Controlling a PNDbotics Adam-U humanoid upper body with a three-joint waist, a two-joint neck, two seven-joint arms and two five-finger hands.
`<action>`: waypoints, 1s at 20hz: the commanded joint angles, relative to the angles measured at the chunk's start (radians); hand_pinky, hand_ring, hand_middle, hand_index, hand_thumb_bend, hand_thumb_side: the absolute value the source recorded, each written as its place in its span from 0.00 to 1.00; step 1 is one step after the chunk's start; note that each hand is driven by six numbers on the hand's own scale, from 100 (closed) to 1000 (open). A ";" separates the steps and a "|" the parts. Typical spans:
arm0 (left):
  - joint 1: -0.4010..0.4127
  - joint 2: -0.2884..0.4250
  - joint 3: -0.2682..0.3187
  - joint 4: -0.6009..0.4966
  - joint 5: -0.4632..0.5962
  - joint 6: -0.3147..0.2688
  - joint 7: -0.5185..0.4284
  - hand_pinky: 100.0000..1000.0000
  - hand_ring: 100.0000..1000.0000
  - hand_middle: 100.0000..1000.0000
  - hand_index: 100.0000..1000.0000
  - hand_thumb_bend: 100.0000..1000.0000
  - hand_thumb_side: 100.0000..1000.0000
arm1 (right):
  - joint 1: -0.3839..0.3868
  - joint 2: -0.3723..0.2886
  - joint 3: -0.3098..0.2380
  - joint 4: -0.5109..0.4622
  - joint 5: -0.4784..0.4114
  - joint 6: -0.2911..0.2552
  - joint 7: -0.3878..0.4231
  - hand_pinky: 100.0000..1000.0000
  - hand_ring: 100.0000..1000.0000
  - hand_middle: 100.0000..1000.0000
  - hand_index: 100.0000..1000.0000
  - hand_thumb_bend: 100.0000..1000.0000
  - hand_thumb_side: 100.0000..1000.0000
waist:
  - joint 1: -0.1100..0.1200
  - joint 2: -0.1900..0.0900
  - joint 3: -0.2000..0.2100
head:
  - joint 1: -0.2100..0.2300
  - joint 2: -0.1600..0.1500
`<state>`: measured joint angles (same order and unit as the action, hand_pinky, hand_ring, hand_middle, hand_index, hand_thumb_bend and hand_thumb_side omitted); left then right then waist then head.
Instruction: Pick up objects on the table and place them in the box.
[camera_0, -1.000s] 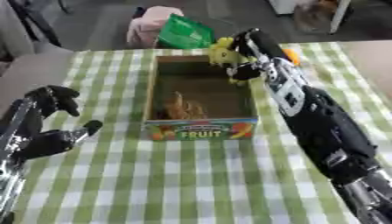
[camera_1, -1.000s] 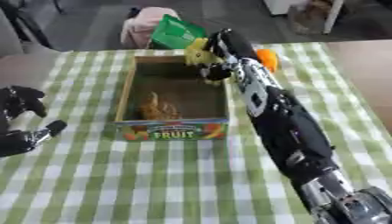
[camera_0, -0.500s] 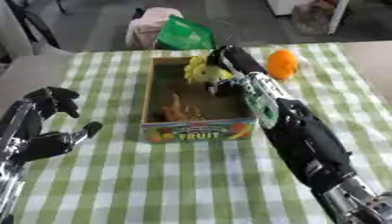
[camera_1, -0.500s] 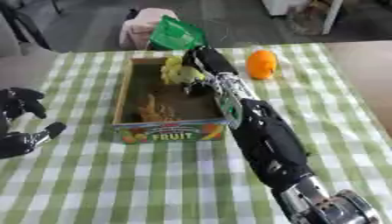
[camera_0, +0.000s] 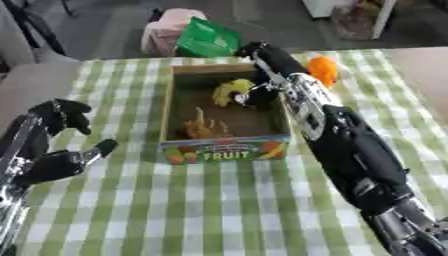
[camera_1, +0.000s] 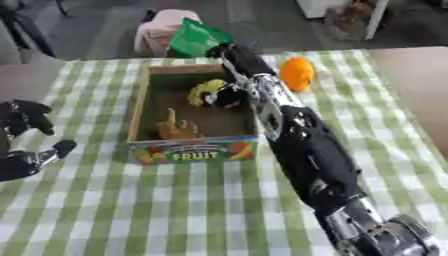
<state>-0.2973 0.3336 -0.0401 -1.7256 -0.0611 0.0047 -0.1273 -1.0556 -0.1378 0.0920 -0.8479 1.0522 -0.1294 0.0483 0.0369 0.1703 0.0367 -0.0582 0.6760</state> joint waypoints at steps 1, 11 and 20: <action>-0.003 0.017 0.008 -0.020 -0.001 -0.001 0.003 0.67 0.44 0.41 0.62 0.61 0.00 | -0.035 -0.049 -0.016 -0.044 -0.035 0.013 -0.022 0.69 0.75 0.73 0.82 0.41 0.13 | 0.000 -0.017 -0.002 | 0.007 -0.005; 0.002 0.023 0.008 -0.019 -0.003 0.000 0.004 0.67 0.44 0.41 0.62 0.61 0.00 | -0.069 -0.142 -0.061 -0.061 -0.096 0.080 -0.083 0.67 0.73 0.71 0.81 0.40 0.07 | -0.005 -0.019 -0.009 | 0.014 -0.002; -0.003 0.024 0.007 -0.024 -0.003 -0.001 0.003 0.67 0.44 0.41 0.62 0.60 0.00 | -0.078 -0.178 -0.138 0.040 -0.107 0.175 -0.181 0.67 0.73 0.70 0.81 0.40 0.06 | -0.007 -0.011 -0.001 | 0.010 -0.010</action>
<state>-0.2894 0.3341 -0.0398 -1.7264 -0.0611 0.0050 -0.1266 -1.1020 -0.2873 -0.0300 -0.8133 0.9508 0.0318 -0.1186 0.0300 0.1737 0.0357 -0.0468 0.6758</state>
